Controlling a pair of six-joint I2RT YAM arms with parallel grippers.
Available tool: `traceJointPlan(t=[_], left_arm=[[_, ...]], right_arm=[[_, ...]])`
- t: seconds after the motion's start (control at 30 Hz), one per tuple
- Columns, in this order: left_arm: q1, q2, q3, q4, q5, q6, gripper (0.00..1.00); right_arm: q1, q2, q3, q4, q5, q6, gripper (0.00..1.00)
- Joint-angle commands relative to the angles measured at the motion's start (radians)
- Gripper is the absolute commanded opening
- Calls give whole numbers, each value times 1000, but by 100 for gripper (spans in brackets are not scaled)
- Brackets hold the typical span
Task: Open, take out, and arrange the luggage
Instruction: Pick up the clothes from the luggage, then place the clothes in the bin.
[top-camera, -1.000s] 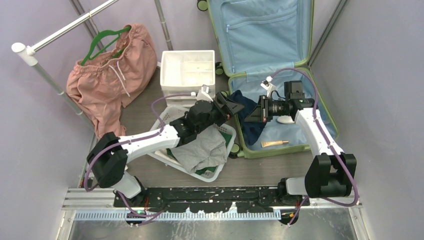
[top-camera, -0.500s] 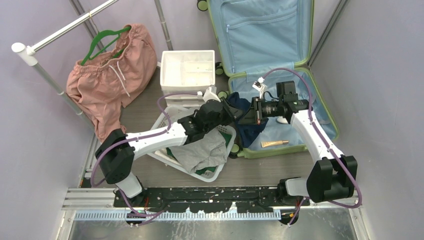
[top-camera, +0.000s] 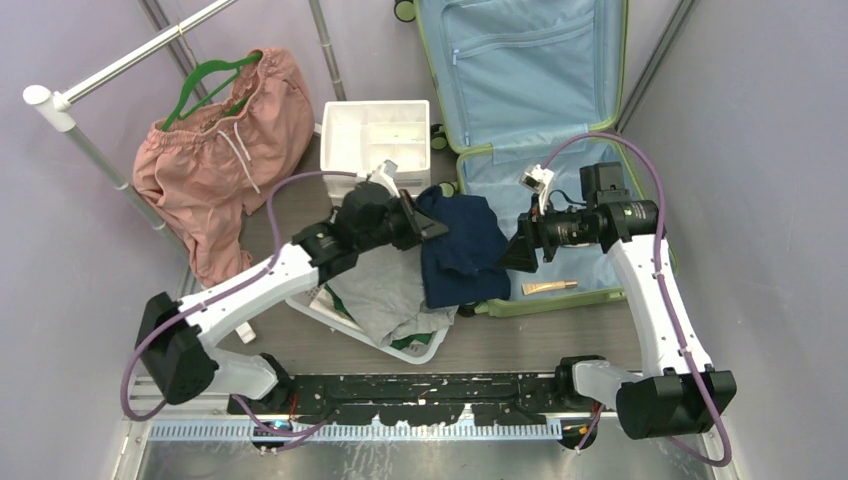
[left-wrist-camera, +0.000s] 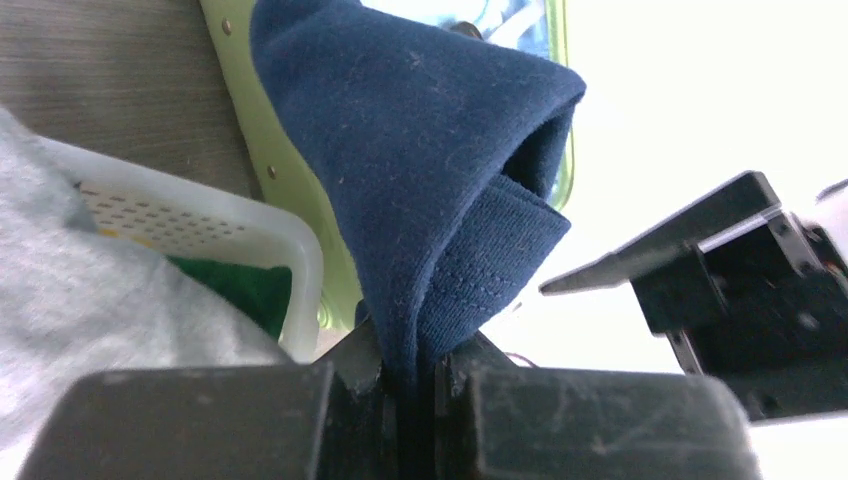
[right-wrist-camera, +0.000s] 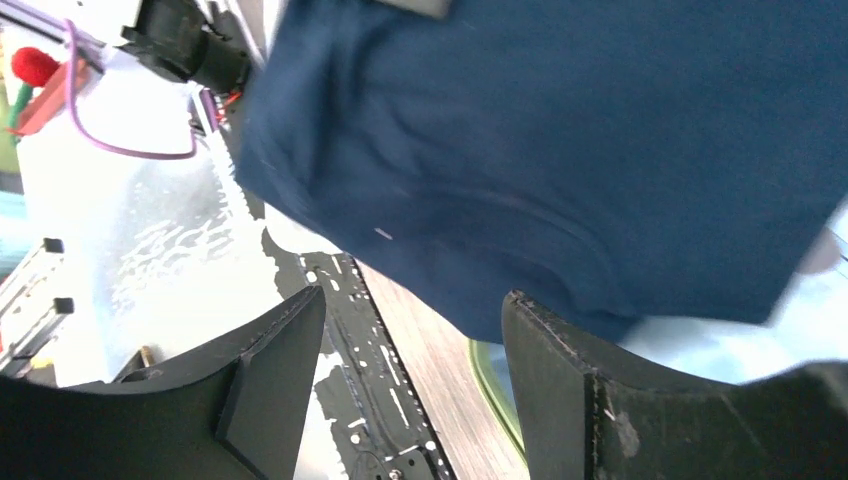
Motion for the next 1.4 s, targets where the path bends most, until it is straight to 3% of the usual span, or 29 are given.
traceJointPlan(t=[0.0,0.2,0.4,0.77,1.13,1.37], left_arm=[[109,-104,12,-136,345,81,0],[242,-125,57,-454,593,283,0],[349,-112,124,-710,619,481,0],[380,-52,256,-978,404,767,0],[380,24,426,-1066,244,990,0],[380,155,538,-1164,119,1093,0]], right_arm=[[-57,-16,-7,-9,51,-51,71],[-116,-27,-42,38,48,-22,72],[-126,-31,-70,49,68,-17,72],[-135,-34,-95,44,94,-21,72],[-146,-26,-103,40,102,-29,73],[-150,-16,-98,37,104,-34,73]])
